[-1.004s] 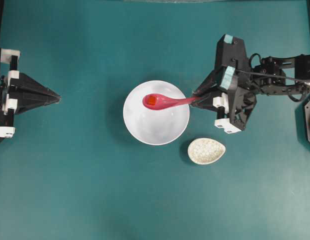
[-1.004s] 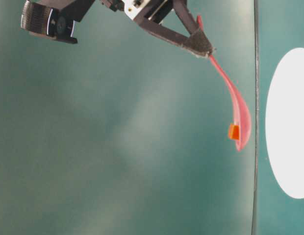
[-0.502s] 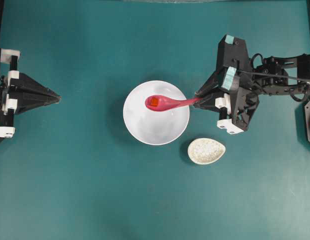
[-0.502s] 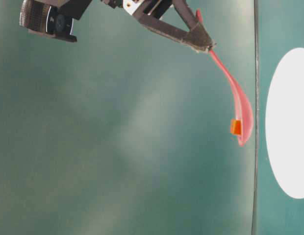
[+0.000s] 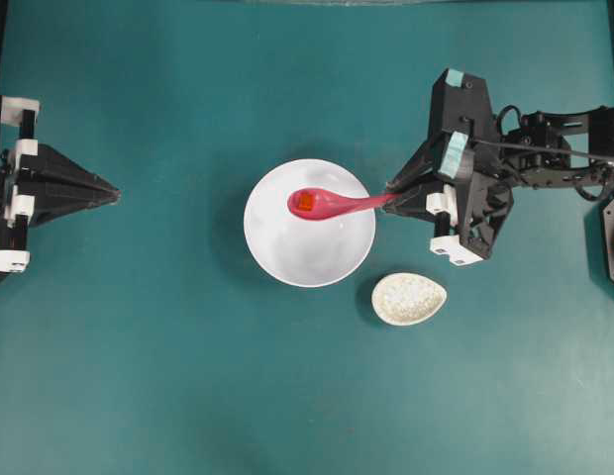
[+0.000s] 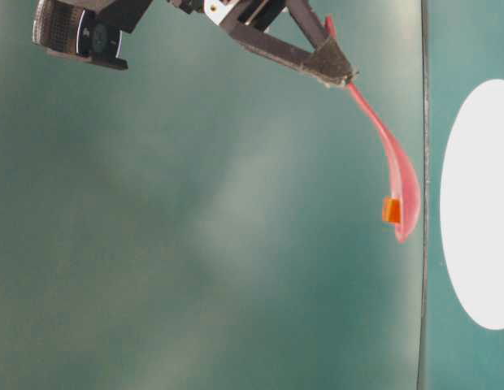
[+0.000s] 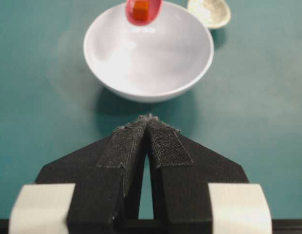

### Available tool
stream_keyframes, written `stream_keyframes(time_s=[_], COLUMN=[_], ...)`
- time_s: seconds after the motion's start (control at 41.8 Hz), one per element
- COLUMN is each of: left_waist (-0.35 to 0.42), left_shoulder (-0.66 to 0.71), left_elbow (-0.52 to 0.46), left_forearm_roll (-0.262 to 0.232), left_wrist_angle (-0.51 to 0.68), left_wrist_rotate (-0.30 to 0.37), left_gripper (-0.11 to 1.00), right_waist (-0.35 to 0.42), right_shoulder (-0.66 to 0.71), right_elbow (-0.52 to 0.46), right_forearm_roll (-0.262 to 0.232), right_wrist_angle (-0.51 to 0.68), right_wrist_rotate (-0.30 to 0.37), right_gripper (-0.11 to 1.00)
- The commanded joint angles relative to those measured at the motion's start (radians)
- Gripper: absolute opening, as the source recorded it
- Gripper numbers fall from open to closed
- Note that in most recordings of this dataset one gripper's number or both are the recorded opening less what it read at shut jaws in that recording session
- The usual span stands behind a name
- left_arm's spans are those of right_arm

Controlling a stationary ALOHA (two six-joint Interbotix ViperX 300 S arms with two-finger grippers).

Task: Grip the spoon and scoop the red block from the bowl with right arm.
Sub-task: 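Hold the loaded spoon steady above the bowl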

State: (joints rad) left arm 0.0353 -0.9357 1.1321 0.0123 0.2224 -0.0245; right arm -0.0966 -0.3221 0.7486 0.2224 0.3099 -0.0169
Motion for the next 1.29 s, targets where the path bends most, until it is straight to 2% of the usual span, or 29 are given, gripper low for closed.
stream_keyframes(time_s=[0.0,0.861,1.267], left_waist=[0.003,0.003,0.003], left_shoulder=[0.003,0.003,0.003], left_elbow=[-0.025,-0.026,-0.029], left_forearm_roll=[0.002,0.002,0.002], left_wrist_angle=[-0.008,-0.006,-0.044], left_wrist_rotate=[-0.002,-0.002,0.009], left_gripper=[0.00,0.00,0.00], right_waist=[0.002,0.002,0.000], right_shoulder=[-0.020,-0.046,-0.103], right_elbow=[-0.026,-0.041,-0.028], right_forearm_roll=[0.000,0.000,-0.043], right_wrist_angle=[0.008,0.012,0.026], right_wrist_rotate=[0.000,-0.006,-0.008], right_gripper=[0.24,0.24,0.24])
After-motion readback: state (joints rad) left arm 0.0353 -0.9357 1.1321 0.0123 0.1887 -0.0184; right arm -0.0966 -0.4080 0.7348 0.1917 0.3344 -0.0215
